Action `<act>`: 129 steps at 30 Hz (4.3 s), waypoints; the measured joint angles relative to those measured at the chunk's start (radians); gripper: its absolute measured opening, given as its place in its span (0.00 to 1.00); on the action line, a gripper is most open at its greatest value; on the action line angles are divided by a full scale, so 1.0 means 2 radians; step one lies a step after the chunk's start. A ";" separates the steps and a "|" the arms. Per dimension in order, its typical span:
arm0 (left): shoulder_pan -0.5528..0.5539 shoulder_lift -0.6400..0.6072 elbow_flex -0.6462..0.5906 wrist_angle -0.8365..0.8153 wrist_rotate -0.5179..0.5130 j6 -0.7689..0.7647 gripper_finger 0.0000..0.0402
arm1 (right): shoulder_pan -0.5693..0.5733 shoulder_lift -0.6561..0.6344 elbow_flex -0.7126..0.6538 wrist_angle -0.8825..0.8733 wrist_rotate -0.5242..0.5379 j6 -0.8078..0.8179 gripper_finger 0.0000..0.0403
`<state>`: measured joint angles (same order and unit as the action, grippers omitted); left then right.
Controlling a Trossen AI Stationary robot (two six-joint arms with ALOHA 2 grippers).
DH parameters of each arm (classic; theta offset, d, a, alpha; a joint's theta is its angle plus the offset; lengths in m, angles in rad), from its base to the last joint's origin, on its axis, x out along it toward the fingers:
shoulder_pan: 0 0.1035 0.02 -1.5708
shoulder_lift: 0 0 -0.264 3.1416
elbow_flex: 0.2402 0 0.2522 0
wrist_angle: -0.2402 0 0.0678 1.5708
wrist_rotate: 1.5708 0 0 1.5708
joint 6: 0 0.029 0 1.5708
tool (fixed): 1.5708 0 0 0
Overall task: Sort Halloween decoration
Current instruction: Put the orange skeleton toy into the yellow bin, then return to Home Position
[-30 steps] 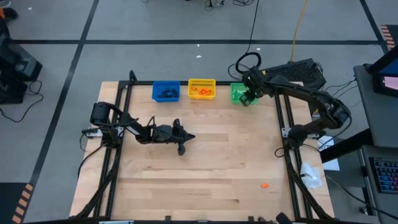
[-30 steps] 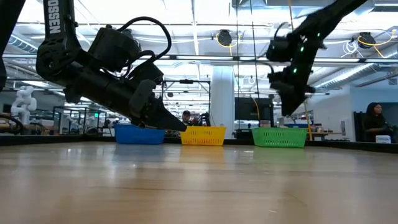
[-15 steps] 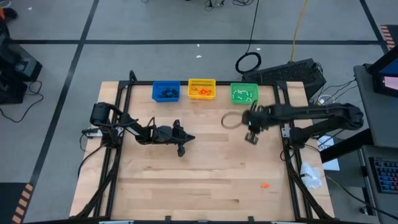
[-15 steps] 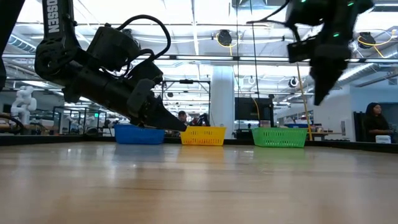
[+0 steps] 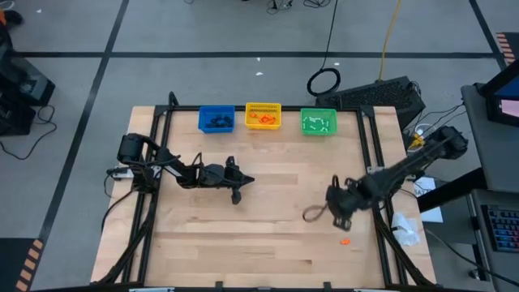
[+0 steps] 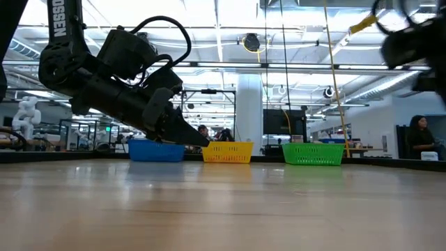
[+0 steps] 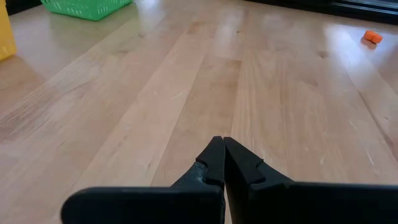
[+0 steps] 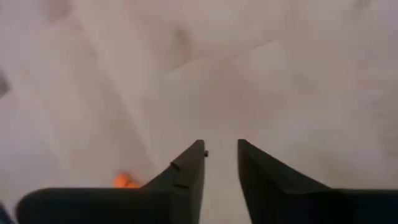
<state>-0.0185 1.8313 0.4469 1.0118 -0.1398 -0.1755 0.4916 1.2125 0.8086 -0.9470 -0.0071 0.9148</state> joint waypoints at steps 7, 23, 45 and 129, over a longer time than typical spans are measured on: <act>0.000 0.000 0.000 0.000 0.000 0.006 0.00 | 0.092 0.063 -0.002 0.044 0.002 -0.021 0.42; 0.000 0.000 0.000 -0.003 0.000 0.013 0.00 | 0.179 0.167 0.020 0.132 -0.078 -0.006 0.48; 0.003 -0.017 -0.049 0.063 -0.007 0.013 0.00 | 0.144 0.149 0.017 0.117 -0.008 -0.028 0.02; 0.001 -0.196 -0.178 0.090 0.005 0.017 0.00 | -0.536 0.387 0.359 0.352 -0.091 -0.606 0.02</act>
<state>-0.0158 1.4390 0.0912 1.1909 -0.1301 -0.1417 -0.5806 1.9867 1.5276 -0.2436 -0.1887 -0.2962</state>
